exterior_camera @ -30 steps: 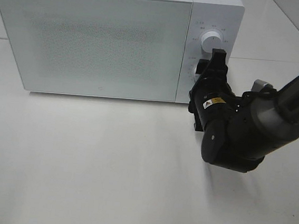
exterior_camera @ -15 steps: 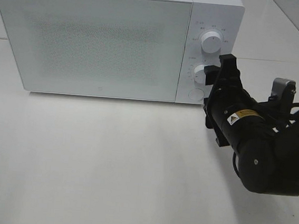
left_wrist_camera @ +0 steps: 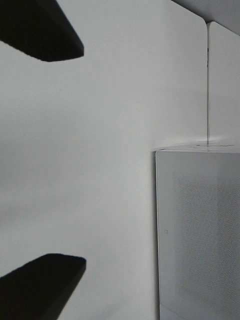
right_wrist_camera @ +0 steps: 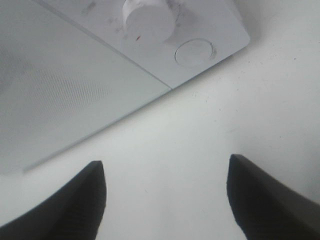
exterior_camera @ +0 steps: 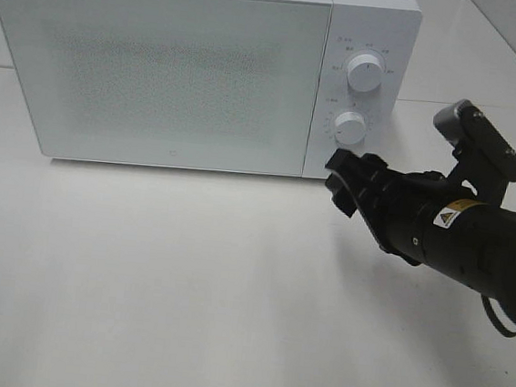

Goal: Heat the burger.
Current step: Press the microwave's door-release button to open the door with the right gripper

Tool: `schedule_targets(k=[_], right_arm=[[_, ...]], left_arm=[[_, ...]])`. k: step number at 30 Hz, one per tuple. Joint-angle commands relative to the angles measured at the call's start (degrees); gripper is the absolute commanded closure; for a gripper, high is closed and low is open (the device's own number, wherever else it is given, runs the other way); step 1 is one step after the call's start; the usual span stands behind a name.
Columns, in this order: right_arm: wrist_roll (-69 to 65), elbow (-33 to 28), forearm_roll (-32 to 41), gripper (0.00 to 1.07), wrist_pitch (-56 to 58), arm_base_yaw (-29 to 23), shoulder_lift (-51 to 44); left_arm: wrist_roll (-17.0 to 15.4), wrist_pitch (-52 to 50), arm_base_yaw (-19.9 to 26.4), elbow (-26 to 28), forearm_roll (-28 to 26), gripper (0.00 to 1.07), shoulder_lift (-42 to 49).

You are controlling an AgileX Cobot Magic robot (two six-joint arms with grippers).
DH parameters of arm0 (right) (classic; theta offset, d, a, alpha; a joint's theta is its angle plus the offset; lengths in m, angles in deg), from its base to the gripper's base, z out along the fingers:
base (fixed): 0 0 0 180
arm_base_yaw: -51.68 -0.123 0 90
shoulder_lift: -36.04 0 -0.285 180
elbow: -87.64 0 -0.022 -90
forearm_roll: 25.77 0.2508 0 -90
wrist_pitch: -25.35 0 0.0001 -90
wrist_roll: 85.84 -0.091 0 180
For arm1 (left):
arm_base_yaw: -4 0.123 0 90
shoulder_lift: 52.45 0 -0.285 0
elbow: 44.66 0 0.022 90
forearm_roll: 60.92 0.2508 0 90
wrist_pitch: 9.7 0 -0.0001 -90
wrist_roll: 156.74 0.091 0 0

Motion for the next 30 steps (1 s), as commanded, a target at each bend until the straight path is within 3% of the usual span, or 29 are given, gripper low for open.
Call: schedule_targets(k=[1, 7, 12, 22, 30], right_arm=[[15.3, 0.1, -0.9, 0.43, 8.7, 0.5, -4.5], [31.9, 0.1, -0.9, 0.43, 23.0, 0.5, -14.1], [37.0, 0.1, -0.9, 0.43, 35.4, 0.5, -21.9], [34.8, 0.1, -6.8, 0.43, 53.3, 0.5, -33.5], [22.1, 0.1, -19.4, 0.43, 64.5, 0.5, -45.0]], left_arm=[[0.0, -0.4, 0.3, -0.2, -0.5, 0.06, 1.2], [0.0, -0.4, 0.3, -0.2, -0.5, 0.06, 1.2], [0.0, -0.4, 0.3, -0.2, -0.5, 0.06, 1.2], [0.0, -0.4, 0.3, -0.2, -0.5, 0.06, 1.2], [0.0, -0.4, 0.3, -0.2, -0.5, 0.06, 1.2]])
